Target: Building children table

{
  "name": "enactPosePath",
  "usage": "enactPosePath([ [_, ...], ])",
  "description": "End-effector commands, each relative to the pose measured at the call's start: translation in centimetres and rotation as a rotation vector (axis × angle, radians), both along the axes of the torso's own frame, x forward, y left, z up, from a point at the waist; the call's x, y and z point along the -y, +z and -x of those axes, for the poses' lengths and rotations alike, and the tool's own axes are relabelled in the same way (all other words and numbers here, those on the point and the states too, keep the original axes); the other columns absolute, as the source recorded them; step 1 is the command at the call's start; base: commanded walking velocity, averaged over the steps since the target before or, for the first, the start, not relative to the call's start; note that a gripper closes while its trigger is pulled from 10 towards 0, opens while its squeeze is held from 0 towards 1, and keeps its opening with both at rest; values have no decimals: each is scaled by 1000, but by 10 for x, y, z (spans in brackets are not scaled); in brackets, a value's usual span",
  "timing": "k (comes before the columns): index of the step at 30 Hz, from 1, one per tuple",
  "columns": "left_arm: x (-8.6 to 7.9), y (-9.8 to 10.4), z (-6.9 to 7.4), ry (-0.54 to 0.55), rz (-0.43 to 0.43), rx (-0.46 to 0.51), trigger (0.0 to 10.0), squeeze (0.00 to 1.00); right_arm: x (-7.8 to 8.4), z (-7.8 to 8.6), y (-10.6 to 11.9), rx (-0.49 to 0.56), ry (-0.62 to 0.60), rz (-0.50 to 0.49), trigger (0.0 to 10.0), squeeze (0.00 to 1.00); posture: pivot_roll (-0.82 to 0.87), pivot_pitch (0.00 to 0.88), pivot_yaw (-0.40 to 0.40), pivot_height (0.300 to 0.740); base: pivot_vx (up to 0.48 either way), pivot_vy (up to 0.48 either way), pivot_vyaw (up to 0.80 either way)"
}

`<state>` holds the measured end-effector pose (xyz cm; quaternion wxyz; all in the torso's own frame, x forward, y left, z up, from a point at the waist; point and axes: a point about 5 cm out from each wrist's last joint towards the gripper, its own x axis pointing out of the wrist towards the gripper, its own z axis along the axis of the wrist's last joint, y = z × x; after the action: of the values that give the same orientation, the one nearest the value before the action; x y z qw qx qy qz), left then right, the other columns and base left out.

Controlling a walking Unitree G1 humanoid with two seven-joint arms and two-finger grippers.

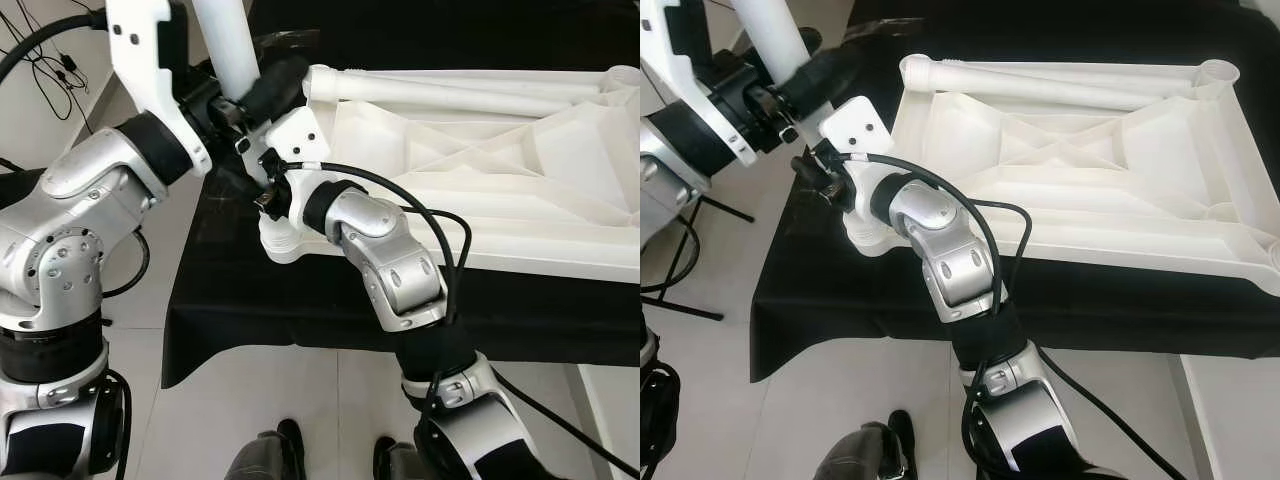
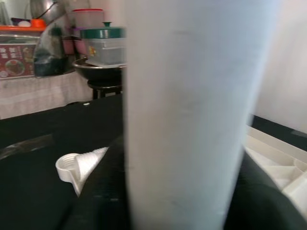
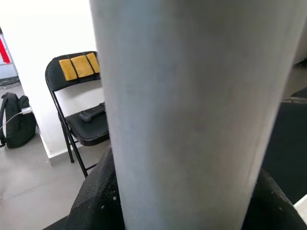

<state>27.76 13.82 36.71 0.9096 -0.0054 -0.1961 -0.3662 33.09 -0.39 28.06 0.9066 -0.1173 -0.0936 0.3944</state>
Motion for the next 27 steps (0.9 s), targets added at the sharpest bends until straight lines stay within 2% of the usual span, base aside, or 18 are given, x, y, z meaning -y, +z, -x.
enactPosePath([
  [1, 12, 2, 11, -97, -44, 34, 0, 0, 11, -9, -37, -179, -152, 72, 0, 0, 66, 278, 69, 740, 0, 0, 0],
  [8, 12, 2, 12, -103, -51, 35, 0, 0, 3, -3, -38, -182, -128, 76, 0, 0, 70, 274, 73, 740, 0, 0, 0],
  [9, 12, 3, 11, -105, -53, 35, 0, 0, 2, -2, -37, -171, -111, 75, 3176, 0, 70, 277, 75, 740, 0, 0, 0],
  [10, 12, 3, 11, -105, -53, 35, 0, 0, 2, -2, -37, -171, -111, 75, 3176, 0, 70, 277, 75, 740, 0, 0, 0],
  [11, 12, 2, 11, -106, -54, 34, 0, 0, 1, -1, -34, -155, -92, 61, 10000, 0, 70, 277, 75, 740, 0, 0, 0],
  [12, 12, 3, 11, -109, -55, 34, 0, 0, -4, 1, -23, -139, 20, 1, 10000, 612, 71, 280, 77, 740, 0, 0, 0],
  [13, 12, 3, 11, -109, -55, 34, 0, 0, -4, 1, -23, -139, 20, 1, 10000, 612, 71, 280, 77, 740, 0, 0, 0],
  [14, 12, 3, 11, -109, -55, 34, 0, 0, -4, 2, -20, -137, 49, -15, 10000, 1000, 71, 280, 77, 740, 0, 0, 0],
  [16, 13, 3, 10, -112, -57, 33, 0, 0, -6, 6, -3, -78, 262, -46, 10000, 1000, 72, 278, 81, 740, 0, 0, 0],
  [18, 14, 3, 10, -117, -60, 31, 0, 0, -2, 8, 10, 2, 453, -20, 10000, 1000, 77, 279, 85, 740, 0, 0, 0],
  [22, 15, 3, 11, -122, -62, 31, 0, 0, 2, 6, 14, 39, 543, 36, 10000, 1000, 82, 276, 85, 740, 0, 0, 0],
  [23, 15, 3, 11, -124, -62, 31, 0, 0, 4, 4, 17, 54, 586, 73, 10000, 906, 82, 276, 85, 740, 0, 0, 0],
  [24, 15, 3, 11, -124, -62, 31, 0, 0, 4, 4, 17, 54, 586, 73, 10000, 906, 82, 276, 85, 740, 0, 0, 0],
  [25, 15, 4, 11, -126, -63, 30, 0, 0, 4, 2, 20, 70, 626, 105, 10000, 0, 85, 279, 87, 740, 0, 0, 0],
  [27, 16, 4, 12, -128, -65, 31, 0, 0, 4, 1, 24, 86, 669, 133, 10000, 0, 89, 286, 87, 740, 0, 0, 0],
])
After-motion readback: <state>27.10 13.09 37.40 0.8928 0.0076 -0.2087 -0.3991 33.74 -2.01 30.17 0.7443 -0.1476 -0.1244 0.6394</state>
